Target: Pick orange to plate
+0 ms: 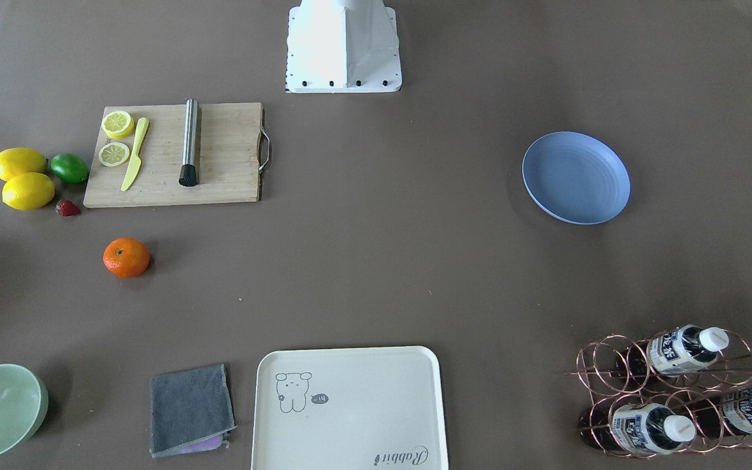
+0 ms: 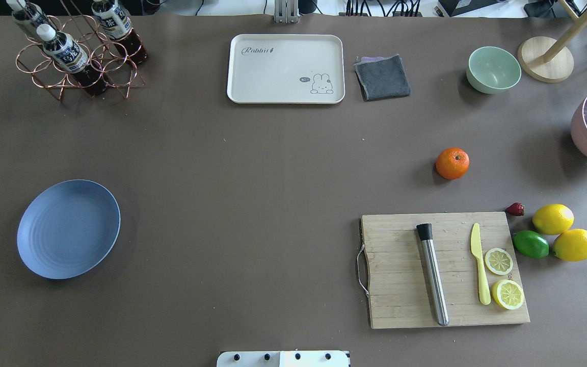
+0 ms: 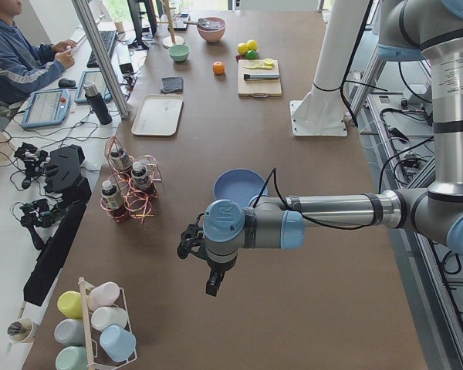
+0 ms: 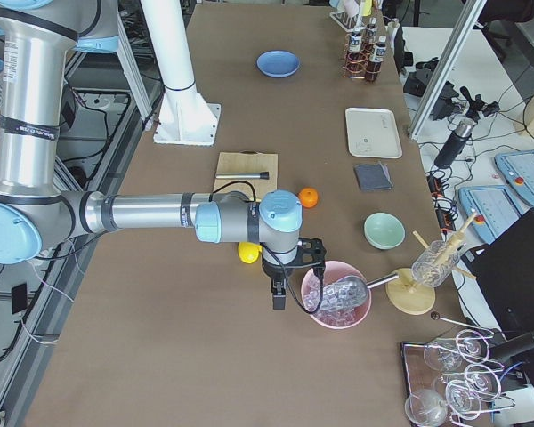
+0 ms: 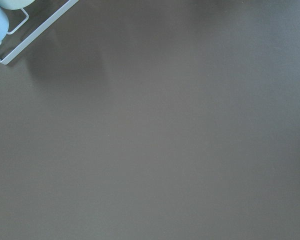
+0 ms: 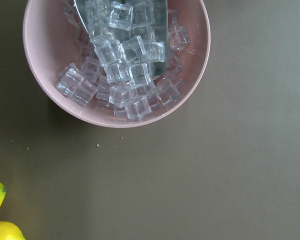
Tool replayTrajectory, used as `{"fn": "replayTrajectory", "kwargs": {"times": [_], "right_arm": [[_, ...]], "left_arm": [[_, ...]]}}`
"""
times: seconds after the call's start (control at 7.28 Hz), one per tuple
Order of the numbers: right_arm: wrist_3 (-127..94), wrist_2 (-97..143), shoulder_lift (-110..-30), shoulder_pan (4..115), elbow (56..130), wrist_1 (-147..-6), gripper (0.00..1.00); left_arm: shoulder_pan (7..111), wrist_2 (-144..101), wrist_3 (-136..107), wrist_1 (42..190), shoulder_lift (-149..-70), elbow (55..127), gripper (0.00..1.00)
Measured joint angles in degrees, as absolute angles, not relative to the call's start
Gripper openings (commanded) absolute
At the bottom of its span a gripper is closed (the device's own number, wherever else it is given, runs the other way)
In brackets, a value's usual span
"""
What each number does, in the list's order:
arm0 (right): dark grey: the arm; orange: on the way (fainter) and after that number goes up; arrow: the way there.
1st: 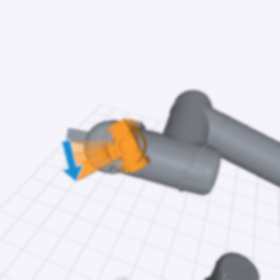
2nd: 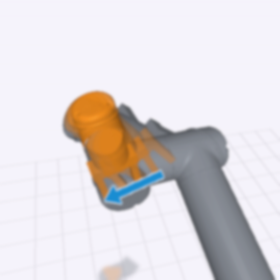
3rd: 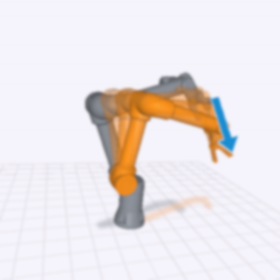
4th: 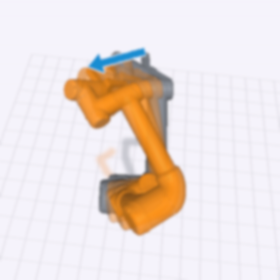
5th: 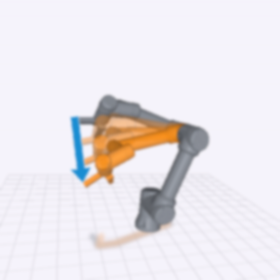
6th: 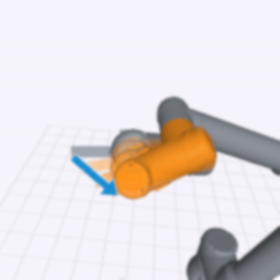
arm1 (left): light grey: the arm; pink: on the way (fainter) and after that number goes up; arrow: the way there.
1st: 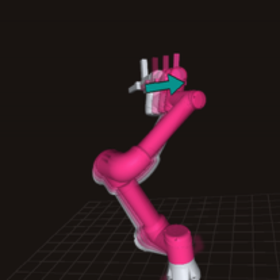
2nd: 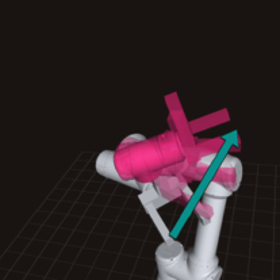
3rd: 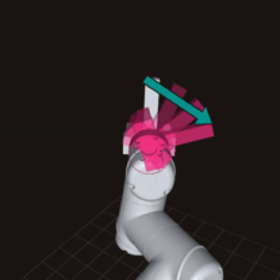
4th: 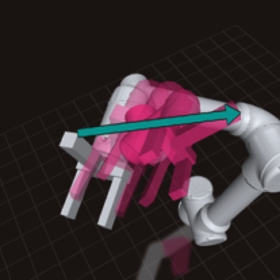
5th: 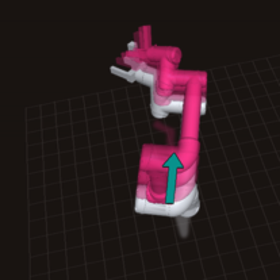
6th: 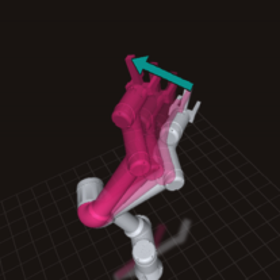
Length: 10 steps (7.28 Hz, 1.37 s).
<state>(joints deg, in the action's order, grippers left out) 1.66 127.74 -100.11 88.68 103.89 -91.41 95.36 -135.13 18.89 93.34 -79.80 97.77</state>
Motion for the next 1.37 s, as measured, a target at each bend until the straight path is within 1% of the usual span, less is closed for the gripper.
{"fn": "replayTrajectory", "kwargs": {"times": [1.37], "right_arm": [[2.02,128.15,-100.11,88.68,104.08,-91.32,1.0]], "left_arm": [[95.35,-135.06,18.61,93.48,-81.33,98.59,0.98]]}}
